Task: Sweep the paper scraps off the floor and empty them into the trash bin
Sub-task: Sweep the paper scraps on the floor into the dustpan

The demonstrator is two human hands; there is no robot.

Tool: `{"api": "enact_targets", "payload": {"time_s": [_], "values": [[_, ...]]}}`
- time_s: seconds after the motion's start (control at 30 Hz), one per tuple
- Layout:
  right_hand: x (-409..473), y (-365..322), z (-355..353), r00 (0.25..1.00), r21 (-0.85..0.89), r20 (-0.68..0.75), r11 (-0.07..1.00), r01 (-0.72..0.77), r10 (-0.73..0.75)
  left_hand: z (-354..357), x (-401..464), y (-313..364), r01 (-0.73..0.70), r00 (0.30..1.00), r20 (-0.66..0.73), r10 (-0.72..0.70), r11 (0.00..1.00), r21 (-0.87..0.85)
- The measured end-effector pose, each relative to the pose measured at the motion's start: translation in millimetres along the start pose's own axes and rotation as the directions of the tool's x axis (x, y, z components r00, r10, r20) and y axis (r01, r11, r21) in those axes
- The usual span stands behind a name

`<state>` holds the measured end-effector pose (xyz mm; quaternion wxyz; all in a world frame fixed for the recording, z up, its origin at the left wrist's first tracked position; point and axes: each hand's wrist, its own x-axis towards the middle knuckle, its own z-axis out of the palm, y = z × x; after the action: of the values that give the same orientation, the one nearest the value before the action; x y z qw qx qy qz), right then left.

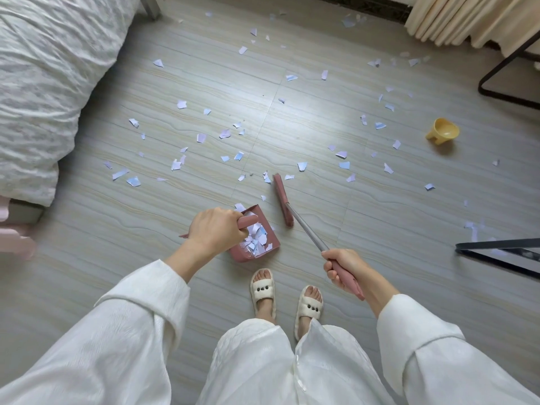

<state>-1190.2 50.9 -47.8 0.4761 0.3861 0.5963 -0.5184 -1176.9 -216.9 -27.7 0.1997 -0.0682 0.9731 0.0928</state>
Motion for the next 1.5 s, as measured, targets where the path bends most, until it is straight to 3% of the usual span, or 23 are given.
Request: {"api": "enact_targets", "payload": {"time_s": [0.57, 0.67, 0.8, 0.93, 1.03, 1.5], "values": [[5.3, -1.2, 12.9, 1.000, -0.062, 0.008, 0.998, -0.002, 0.002, 27.5, -7.4, -14.3, 0.074, 0.997, -0.002, -0.074, 0.997, 0.007], [4.9, -11.7, 21.2, 0.994, -0.060, 0.084, 0.996, -0.069, 0.074, 31.4, -3.6, -11.0, 0.063, 0.998, 0.016, -0.063, 0.998, 0.013], [-5.1, -52.1, 8.7, 0.958, 0.079, 0.241, 0.981, -0.179, 0.156, 32.9, -1.6, -8.4, 0.054, 0.998, 0.036, -0.055, 0.998, 0.026], [-15.2, -57.3, 5.8, 0.980, -0.168, 0.156, 0.981, -0.100, 0.126, 29.0, -0.5, -12.0, 0.071, 0.997, 0.041, -0.071, 0.997, 0.002], [-12.4, -50.6, 13.1, 0.993, -0.245, 0.102, 0.969, -0.033, 0.060, 28.6, -0.3, -14.2, 0.089, 0.995, 0.035, -0.088, 0.996, -0.013], [10.9, -34.2, 18.4, 0.995, -0.178, 0.085, 0.983, -0.038, 0.054, 38.3, 1.6, -20.5, 0.071, 0.997, 0.030, -0.071, 0.997, 0.018]]}}
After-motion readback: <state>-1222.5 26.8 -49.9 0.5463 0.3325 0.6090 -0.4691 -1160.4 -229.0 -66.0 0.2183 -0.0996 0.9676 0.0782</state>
